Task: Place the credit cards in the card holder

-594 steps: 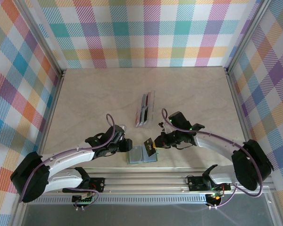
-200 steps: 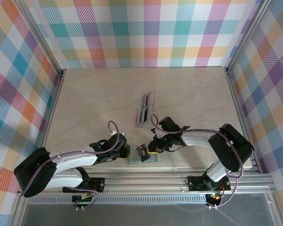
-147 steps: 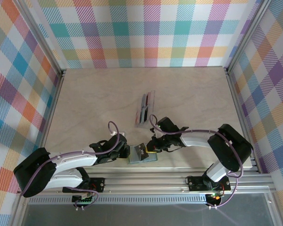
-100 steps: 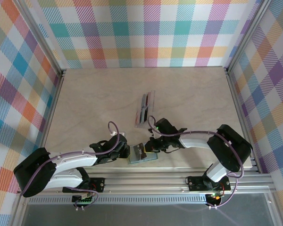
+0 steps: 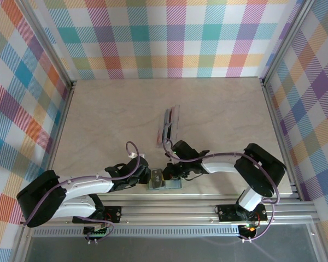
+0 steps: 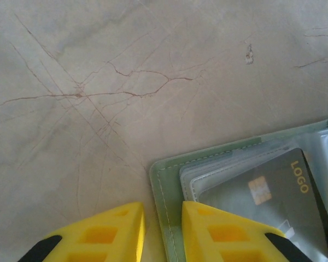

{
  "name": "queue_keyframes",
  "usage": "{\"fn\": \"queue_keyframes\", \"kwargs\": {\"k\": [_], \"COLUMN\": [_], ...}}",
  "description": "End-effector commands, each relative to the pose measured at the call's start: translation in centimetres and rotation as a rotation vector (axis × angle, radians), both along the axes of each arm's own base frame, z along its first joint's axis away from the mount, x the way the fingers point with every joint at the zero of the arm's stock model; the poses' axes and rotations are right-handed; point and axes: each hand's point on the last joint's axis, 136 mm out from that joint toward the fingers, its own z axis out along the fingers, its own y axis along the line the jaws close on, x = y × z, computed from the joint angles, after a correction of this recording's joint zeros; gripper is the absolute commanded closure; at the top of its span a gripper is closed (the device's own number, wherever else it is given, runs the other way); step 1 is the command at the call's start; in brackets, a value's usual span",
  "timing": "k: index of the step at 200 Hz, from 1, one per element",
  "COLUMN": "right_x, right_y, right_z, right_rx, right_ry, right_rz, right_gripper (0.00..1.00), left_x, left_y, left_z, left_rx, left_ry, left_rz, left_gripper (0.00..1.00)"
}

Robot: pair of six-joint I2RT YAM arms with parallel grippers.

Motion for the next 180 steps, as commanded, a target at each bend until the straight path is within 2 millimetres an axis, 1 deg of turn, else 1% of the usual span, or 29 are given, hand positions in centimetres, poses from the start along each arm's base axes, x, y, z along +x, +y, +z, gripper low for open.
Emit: {"fn": "queue_keyframes", "kwargs": {"k": [1, 9, 28, 43, 52, 66, 91, 125, 150, 180], "right_x": [0.3, 0.4, 0.7, 0.7, 0.6, 0.7, 1.3, 2.6, 3.5, 4.1], "right_y": [0.3, 0.0, -1.1, -1.5, -1.6, -1.9, -2.8, -4.2, -4.7, -5.3], "right_z": [0.8, 0.9, 0.8, 1.1, 1.2, 1.3, 1.4, 1.2, 1.3, 1.0], "right_rx": [-0.014, -0.032, -0.098, -0.109, -0.115, -0.132, -0.187, -0.297, -0.350, -0.402], "right_ry": [-0.061, -0.072, -0.086, -0.098, -0.097, -0.101, -0.138, -0.198, -0.227, -0.244], "right_rz": [0.038, 0.034, 0.015, 0.014, 0.018, 0.016, -0.007, -0.034, -0.051, -0.071], "right_gripper": [0.92, 0.84, 0.74, 0.66, 0.62, 0.59, 0.58, 0.60, 0.58, 0.57], "left_x": [-1.7, -1.7, -1.7, -1.7, -1.7, -1.7, -1.8, -1.8, -1.8, -1.8], "left_y": [-0.5, -0.4, 0.1, 0.3, 0.4, 0.5, 0.6, 0.6, 0.6, 0.6], "left_z": [-1.1, -1.1, -1.0, -0.8, -0.7, -0.6, -0.7, -0.8, -0.8, -0.9], "left_rx": [-0.003, -0.002, 0.006, 0.005, 0.003, 0.005, 0.008, 0.008, 0.007, 0.008], "left_ry": [0.067, 0.065, 0.058, 0.051, 0.047, 0.045, 0.046, 0.046, 0.047, 0.048], "left_rz": [-0.042, -0.037, -0.029, -0.024, -0.022, -0.022, -0.020, -0.019, -0.020, -0.021], "left_gripper": [0.74, 0.74, 0.74, 0.74, 0.73, 0.73, 0.73, 0.73, 0.73, 0.73]}}
